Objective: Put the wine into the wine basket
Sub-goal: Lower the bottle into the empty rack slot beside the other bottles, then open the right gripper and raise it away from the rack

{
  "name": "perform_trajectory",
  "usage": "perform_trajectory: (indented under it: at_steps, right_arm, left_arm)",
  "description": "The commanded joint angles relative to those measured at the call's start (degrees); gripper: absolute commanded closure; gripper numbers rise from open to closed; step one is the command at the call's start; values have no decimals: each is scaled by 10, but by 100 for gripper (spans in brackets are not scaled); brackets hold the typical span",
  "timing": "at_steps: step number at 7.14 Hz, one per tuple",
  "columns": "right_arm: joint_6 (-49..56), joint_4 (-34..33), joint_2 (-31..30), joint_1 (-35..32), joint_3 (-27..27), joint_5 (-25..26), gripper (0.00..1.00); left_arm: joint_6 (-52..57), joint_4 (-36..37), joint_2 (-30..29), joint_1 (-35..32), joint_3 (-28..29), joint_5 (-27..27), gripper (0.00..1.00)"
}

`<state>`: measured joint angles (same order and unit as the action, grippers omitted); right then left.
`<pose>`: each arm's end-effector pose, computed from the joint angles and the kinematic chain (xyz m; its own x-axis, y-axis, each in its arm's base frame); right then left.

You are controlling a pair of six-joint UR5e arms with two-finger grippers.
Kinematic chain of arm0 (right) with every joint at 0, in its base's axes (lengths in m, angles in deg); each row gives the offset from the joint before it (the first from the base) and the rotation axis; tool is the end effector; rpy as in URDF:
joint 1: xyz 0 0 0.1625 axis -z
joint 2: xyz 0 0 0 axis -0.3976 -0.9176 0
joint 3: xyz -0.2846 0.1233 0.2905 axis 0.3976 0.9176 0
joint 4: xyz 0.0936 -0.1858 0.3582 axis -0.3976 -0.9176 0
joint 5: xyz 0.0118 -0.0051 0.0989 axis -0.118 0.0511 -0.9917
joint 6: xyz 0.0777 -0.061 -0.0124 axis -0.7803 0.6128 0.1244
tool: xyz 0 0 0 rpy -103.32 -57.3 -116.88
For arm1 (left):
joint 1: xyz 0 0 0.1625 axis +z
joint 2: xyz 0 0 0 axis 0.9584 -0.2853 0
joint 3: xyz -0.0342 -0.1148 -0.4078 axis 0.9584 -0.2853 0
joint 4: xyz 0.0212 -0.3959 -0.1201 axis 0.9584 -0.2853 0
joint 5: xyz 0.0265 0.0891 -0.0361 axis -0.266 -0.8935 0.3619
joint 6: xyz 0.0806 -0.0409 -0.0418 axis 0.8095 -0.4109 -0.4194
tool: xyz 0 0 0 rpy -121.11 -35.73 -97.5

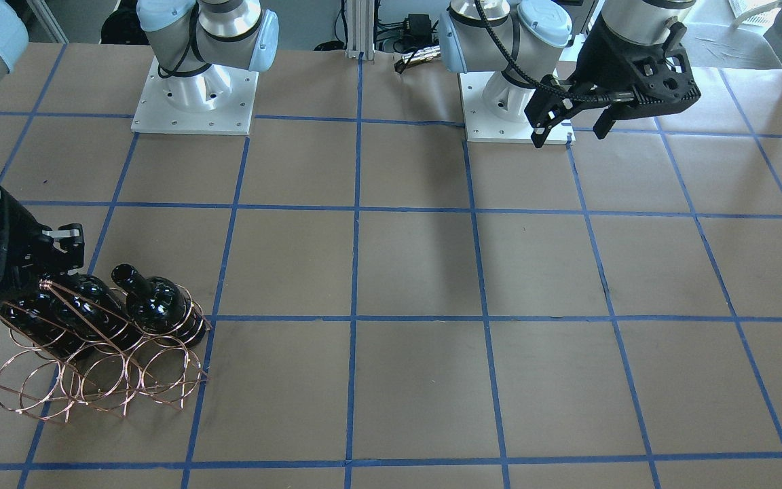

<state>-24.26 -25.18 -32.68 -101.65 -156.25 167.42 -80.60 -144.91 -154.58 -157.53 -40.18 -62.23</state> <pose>0.0068 -0.6031 0.4083 -0.9387 -0.3441 0.0207 -0.3433 0.9386 0.0335 -0.0908 -0.4346 0.5021 -0.9740 -0.2258 0.0159 -0.2255 0.9741 0.0177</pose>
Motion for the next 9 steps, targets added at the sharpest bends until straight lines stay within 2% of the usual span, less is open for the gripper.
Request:
perform_trajectory:
  at_steps: [1,2,3,4,6,8,9]
  right_arm:
    - [0,-3,2,0,-3,-16,100]
    - [0,-3,2,0,-4,-18,100]
    - [1,-3,3,0,-4,-16,90]
    - [1,-3,3,0,-7,-16,55]
    - [-8,-17,0,0,-11,-16,1]
    - [-12,-6,-27,-4,11,-13,0]
    - [-39,43,-51,-9,25,-15,0]
  left_arm:
    - [-2,0,1,0,0,0,0]
    - [-1,0,1,0,0,-1,0]
    - [0,0,1,0,0,0,0]
    - [0,0,1,0,0,-1,0]
    - [-1,0,0,-1,0,-1,0]
    - [3,1,2,-2,1,-1,0]
    - [3,1,2,-2,1,-2,0]
